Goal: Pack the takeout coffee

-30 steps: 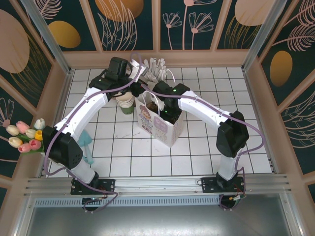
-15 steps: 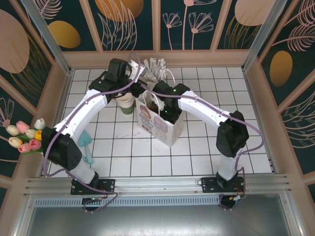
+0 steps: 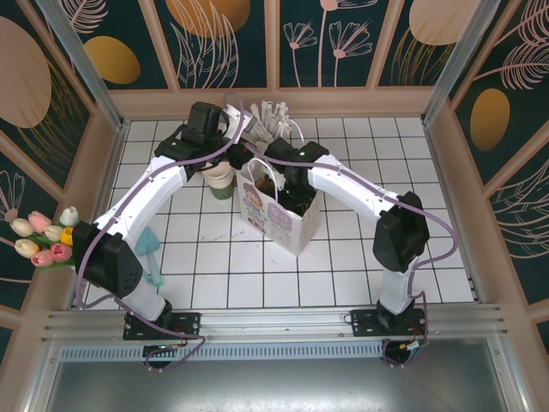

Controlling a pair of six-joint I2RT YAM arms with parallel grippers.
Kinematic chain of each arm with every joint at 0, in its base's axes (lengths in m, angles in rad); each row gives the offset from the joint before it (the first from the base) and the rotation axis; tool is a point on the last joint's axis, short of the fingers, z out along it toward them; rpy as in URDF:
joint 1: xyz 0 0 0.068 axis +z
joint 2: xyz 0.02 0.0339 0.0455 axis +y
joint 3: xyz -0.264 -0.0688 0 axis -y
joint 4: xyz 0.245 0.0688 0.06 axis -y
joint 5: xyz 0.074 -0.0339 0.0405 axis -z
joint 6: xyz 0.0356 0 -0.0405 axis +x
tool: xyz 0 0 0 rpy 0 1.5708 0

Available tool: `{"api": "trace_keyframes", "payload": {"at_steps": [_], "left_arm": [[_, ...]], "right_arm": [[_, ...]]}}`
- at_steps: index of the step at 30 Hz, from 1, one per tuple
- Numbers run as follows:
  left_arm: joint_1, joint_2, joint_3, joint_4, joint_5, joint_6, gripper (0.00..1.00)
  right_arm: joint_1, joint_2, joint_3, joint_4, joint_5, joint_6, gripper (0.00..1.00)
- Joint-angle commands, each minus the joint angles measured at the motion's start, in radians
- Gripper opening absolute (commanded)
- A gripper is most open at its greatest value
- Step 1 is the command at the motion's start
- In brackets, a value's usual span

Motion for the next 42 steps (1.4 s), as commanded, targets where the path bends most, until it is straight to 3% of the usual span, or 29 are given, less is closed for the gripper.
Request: {"api": "trace_keyframes", "payload": {"at_steps": [1, 12, 18, 42], "left_arm": [[-0.001, -0.023, -0.016, 0.027, 0.018, -0.006, 0.0], [-0.002, -0.031, -0.032, 0.055, 0.054, -0.012, 0.0], [-0.001, -0.046, -0.042, 0.063, -0.005, 0.0, 0.0], [-0.001, -0.033, -0.023, 0.047, 0.009, -0.012, 0.0]], "right_arm": [[-0.011, 0.017, 0.05, -0.079, 0.017, 0.064, 0.59], [-0.014, 0.054, 0.137, -0.174, 0.028, 0.175, 0.59], [-0.028, 0.07, 0.106, -0.203, 0.047, 0.176, 0.59], [-0.04, 0.085, 0.044, -0.132, 0.084, 0.125, 0.6]]}}
